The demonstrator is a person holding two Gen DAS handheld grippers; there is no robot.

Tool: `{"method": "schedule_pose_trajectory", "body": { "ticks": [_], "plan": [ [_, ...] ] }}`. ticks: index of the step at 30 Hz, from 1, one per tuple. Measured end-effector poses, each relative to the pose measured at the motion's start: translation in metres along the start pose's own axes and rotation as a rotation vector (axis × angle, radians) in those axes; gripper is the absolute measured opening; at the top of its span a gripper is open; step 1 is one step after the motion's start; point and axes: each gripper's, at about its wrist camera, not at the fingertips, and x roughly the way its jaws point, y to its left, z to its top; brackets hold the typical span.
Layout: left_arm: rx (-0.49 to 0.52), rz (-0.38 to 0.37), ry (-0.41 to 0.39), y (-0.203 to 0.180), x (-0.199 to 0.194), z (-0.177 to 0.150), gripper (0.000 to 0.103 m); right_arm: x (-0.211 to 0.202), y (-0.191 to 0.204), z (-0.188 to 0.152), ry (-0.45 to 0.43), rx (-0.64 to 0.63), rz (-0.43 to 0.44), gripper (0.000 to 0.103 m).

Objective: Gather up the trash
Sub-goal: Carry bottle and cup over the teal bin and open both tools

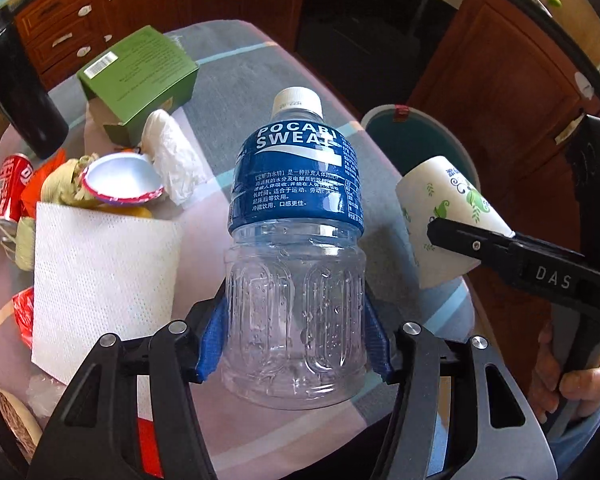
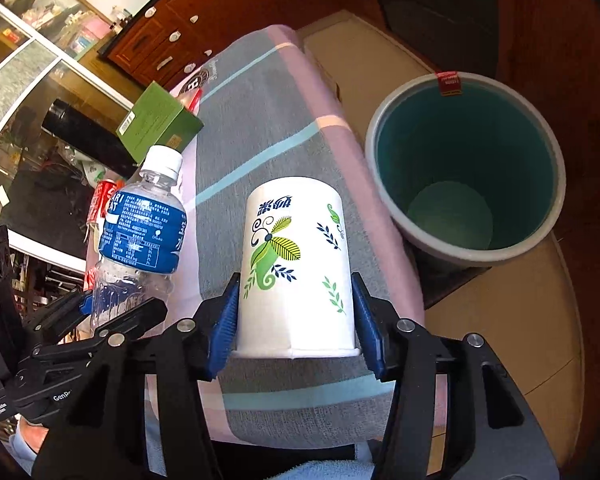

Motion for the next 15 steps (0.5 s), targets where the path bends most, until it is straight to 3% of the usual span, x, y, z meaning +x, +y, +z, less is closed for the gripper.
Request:
{"method": "schedule_pose_trajectory", "body": {
  "ticks": [8,15],
  "plan": [
    [0.169,-0.076,0.001,-0.075,0.025,0.060,0.059,-0.042,-0.073,0.036,-0.137,0.142,-0.096,0.050],
    [0.227,-0.136,0.090,-0.130,0.086,0.104,0.059,-0.038,-0.128,0.061,-0.131,0.249,-0.166,0.050]
  ]
}}
